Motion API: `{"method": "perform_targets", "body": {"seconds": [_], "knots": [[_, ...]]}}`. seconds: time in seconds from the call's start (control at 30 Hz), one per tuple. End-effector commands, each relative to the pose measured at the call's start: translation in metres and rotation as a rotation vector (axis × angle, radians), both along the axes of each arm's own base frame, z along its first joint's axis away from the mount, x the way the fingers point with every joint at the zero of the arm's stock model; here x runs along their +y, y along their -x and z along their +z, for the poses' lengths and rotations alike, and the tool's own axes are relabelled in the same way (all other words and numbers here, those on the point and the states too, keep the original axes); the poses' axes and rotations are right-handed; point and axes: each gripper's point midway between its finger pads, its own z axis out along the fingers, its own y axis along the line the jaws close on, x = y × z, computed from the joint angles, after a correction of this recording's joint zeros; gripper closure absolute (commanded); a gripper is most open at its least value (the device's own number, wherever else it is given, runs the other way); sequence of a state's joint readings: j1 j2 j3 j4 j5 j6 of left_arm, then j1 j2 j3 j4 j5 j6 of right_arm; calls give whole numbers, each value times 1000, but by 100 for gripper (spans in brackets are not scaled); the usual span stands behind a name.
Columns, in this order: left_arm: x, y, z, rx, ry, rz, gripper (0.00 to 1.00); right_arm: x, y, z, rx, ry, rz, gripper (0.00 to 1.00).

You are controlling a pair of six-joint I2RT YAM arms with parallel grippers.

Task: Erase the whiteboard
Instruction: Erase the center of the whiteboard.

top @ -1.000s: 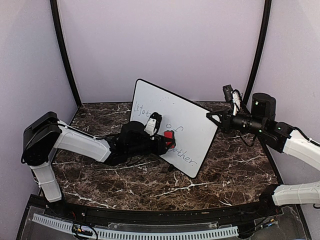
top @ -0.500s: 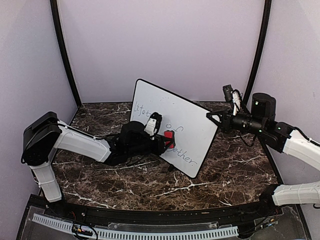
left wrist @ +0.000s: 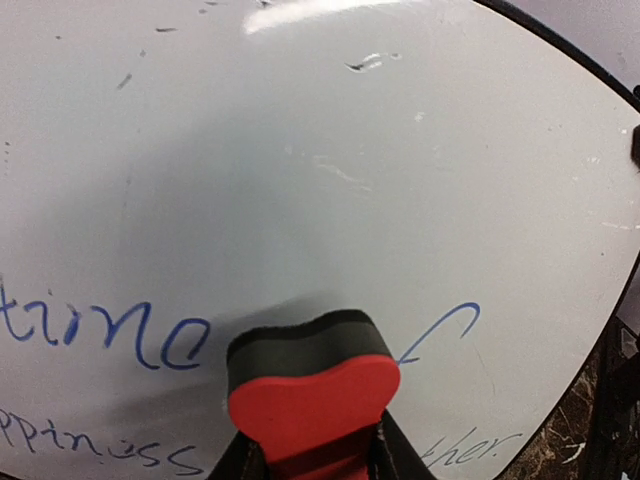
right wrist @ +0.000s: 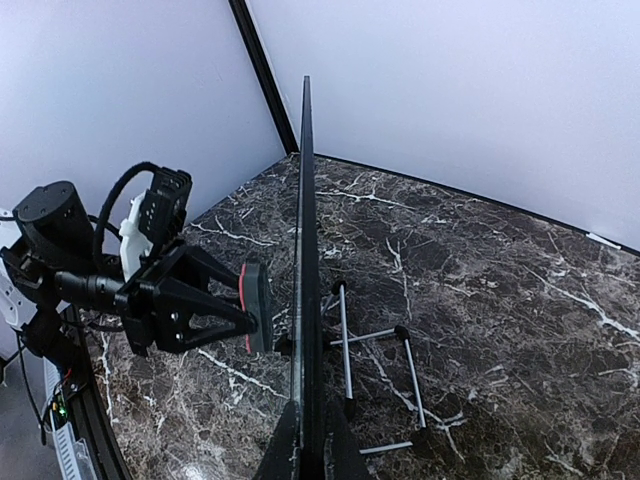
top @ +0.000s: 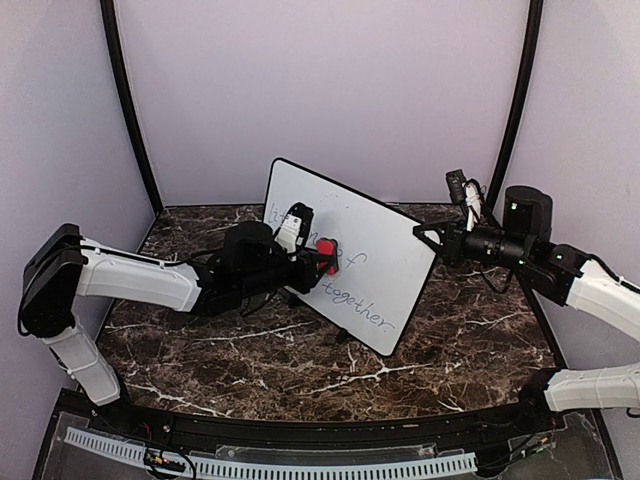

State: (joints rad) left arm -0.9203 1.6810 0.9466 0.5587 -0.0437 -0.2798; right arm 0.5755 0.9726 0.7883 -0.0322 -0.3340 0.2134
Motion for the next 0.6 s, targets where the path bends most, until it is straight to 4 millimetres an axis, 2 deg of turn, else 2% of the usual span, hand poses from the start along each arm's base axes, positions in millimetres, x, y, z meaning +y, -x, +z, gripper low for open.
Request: {"method": "perform_targets", "body": {"seconds": [0.0, 0.03, 0.07, 0.1, 0.13, 0.17, 0.23, 0.37, 0.57], "knots": [[43, -33, 37, -88, -57, 84, 70, 3, 11, -10, 2, 46, 43, 100], [49, -36, 35, -75, -79, 80, 70, 3, 10, -10, 2, 47, 43, 100], [62, -51, 42, -90, -86, 105, 70, 3, 10, -10, 4, 47, 41, 100], [65, -53, 37, -66, -110, 87, 70, 3, 9, -10, 5, 48, 40, 100], [76, -68, 45, -78, -115, 104, 71, 4, 9, -11, 8, 50, 40, 100], [80, -70, 42, -60, -138, 87, 71, 4, 9, -10, 8, 50, 43, 100], [95, -87, 50, -65, -167, 81, 71, 4, 8, -9, 8, 51, 42, 100], [110, -100, 34, -69, -316, 21, 70, 3, 6, -8, 10, 57, 25, 100], [131, -111, 30, -108, -354, 16, 70, 2, 3, -7, 27, 68, 10, 100]]}}
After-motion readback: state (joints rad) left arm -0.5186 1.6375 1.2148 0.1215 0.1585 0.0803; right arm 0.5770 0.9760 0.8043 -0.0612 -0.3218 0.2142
